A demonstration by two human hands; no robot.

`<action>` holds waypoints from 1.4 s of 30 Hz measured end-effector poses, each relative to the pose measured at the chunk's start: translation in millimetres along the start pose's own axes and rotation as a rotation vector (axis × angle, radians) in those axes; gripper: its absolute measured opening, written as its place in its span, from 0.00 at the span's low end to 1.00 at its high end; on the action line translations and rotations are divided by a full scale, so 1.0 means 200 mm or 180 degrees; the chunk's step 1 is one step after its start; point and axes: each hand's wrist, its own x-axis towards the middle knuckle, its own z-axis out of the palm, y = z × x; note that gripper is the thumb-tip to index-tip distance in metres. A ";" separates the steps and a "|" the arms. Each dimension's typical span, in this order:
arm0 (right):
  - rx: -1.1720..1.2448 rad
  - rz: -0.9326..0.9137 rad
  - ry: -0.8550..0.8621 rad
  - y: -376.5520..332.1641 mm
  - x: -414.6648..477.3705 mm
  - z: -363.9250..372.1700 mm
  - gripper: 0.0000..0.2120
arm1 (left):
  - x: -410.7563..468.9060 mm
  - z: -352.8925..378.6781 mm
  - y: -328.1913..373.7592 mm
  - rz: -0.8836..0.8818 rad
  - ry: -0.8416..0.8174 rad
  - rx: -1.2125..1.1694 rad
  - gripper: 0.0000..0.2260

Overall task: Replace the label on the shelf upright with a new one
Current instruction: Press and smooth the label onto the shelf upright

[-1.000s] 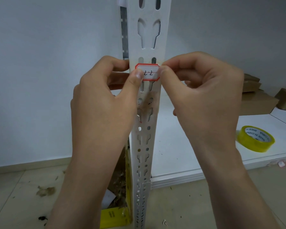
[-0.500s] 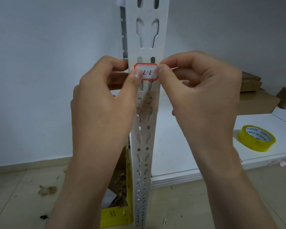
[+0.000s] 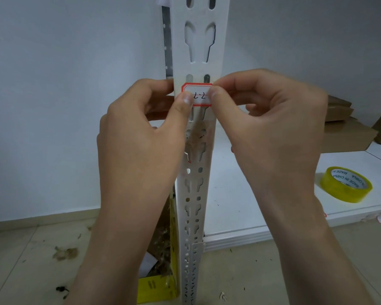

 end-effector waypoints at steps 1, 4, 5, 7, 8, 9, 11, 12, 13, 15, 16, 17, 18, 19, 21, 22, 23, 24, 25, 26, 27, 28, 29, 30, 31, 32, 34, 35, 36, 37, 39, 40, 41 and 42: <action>-0.0063 -0.0042 -0.0014 0.00 0.00 0.00 0.01 | 0.00 0.00 0.00 0.0005 -0.0009 0.0018 0.13; -0.0015 -0.0015 -0.0049 0.00 0.00 -0.01 0.01 | 0.00 -0.01 -0.01 -0.0018 -0.0088 -0.0007 0.13; 0.0072 0.0027 -0.0048 0.00 0.00 -0.01 0.01 | 0.00 -0.01 -0.01 -0.0030 -0.0118 -0.0024 0.14; 0.0189 0.0071 0.0004 0.00 0.00 -0.01 0.01 | 0.00 0.00 -0.01 -0.0032 -0.0147 -0.0032 0.14; 0.0183 0.0045 0.0045 0.00 0.00 -0.01 0.01 | 0.00 0.00 -0.01 -0.0024 -0.0148 -0.0030 0.14; 0.0134 -0.0004 0.0066 0.00 0.00 -0.01 0.01 | 0.00 0.00 -0.01 -0.0009 -0.0145 -0.0024 0.13; -0.0009 -0.0094 0.0020 0.01 0.00 0.00 0.01 | -0.01 0.00 -0.01 0.0042 -0.0144 0.0006 0.13; -0.0067 -0.0110 -0.0022 0.01 0.00 -0.01 0.02 | -0.01 0.00 -0.01 0.0052 -0.0153 0.0030 0.13; -0.0124 -0.0113 -0.0060 0.01 0.00 -0.01 0.02 | -0.01 0.00 -0.01 0.0057 -0.0167 0.0044 0.13; -0.0140 -0.0098 -0.0102 0.01 0.00 -0.02 0.02 | -0.01 0.00 -0.01 0.0060 -0.0180 0.0040 0.12; -0.0045 -0.0061 -0.0093 0.01 0.00 -0.02 0.01 | -0.01 0.00 -0.01 0.0051 -0.0186 0.0032 0.12; 0.0078 -0.0021 -0.0069 0.01 0.00 -0.02 0.01 | -0.01 -0.01 -0.01 0.0042 -0.0192 0.0021 0.12; 0.0166 -0.0005 -0.0029 0.01 -0.01 -0.02 0.01 | -0.01 -0.01 -0.01 0.0041 -0.0191 0.0012 0.13; 0.0199 -0.0014 0.0018 0.01 -0.01 -0.01 0.01 | -0.01 -0.01 -0.01 0.0034 -0.0192 0.0007 0.13; 0.0200 -0.0034 0.0085 0.01 -0.01 -0.01 0.01 | -0.01 -0.01 0.00 0.0027 -0.0197 0.0008 0.13; 0.0184 -0.0051 0.0101 0.01 -0.01 0.00 0.01 | -0.01 -0.01 0.00 0.0035 -0.0197 0.0008 0.13; 0.0136 -0.0086 0.0116 0.02 -0.02 0.00 0.02 | -0.01 -0.01 0.00 0.0036 -0.0191 0.0006 0.13; 0.0069 -0.0130 0.0120 0.02 -0.02 0.00 0.02 | -0.01 -0.01 0.00 0.0029 -0.0178 0.0009 0.13; 0.0008 -0.0164 0.0104 0.02 -0.02 0.00 0.03 | -0.01 -0.01 -0.01 0.0015 -0.0171 0.0014 0.13; -0.0026 -0.0173 0.0071 0.02 -0.02 0.00 0.03 | -0.01 0.00 -0.01 0.0013 -0.0166 0.0027 0.13; -0.0029 -0.0152 0.0027 0.02 -0.02 0.00 0.03 | -0.01 0.00 -0.01 0.0018 -0.0163 0.0039 0.13; -0.0006 -0.0109 -0.0016 0.02 -0.02 -0.01 0.02 | -0.01 0.00 -0.01 0.0028 -0.0164 0.0048 0.13; 0.0041 -0.0064 -0.0040 0.02 -0.02 -0.01 0.01 | -0.01 0.00 -0.01 0.0027 -0.0167 0.0053 0.13; 0.0103 -0.0027 -0.0030 0.02 -0.02 -0.01 0.00 | -0.01 0.00 -0.01 0.0022 -0.0171 0.0052 0.13; 0.0164 -0.0008 0.0017 0.01 -0.02 -0.01 0.01 | -0.01 0.00 -0.01 0.0021 -0.0170 0.0041 0.13; 0.0201 -0.0014 0.0071 0.01 -0.02 -0.01 0.01 | -0.01 -0.01 -0.01 0.0026 -0.0165 0.0031 0.13; 0.0177 -0.0054 0.0150 0.01 -0.02 0.00 0.01 | -0.01 -0.01 -0.01 0.0034 -0.0165 0.0013 0.13; 0.0157 -0.0062 0.0165 0.01 -0.02 0.00 0.01 | -0.01 -0.01 -0.01 0.0034 -0.0169 0.0005 0.13; 0.0146 -0.0061 0.0173 0.02 -0.02 0.01 0.01 | -0.01 -0.01 -0.01 0.0039 -0.0168 0.0000 0.13; 0.0116 -0.0071 0.0177 0.02 -0.02 0.01 0.01 | -0.01 -0.01 -0.02 0.0046 -0.0162 -0.0003 0.13; -0.0043 -0.0140 0.0162 0.03 -0.02 0.01 0.02 | -0.01 0.00 -0.02 0.0060 -0.0142 0.0012 0.12; -0.0130 -0.0176 0.0127 0.03 -0.02 0.01 0.02 | -0.01 0.00 -0.02 0.0062 -0.0137 0.0037 0.12; -0.0185 -0.0192 0.0067 0.03 -0.02 0.01 0.02 | -0.01 0.00 -0.02 0.0055 -0.0138 0.0059 0.13; -0.0190 -0.0184 0.0001 0.02 -0.02 0.01 0.01 | -0.01 0.00 -0.02 0.0052 -0.0140 0.0073 0.13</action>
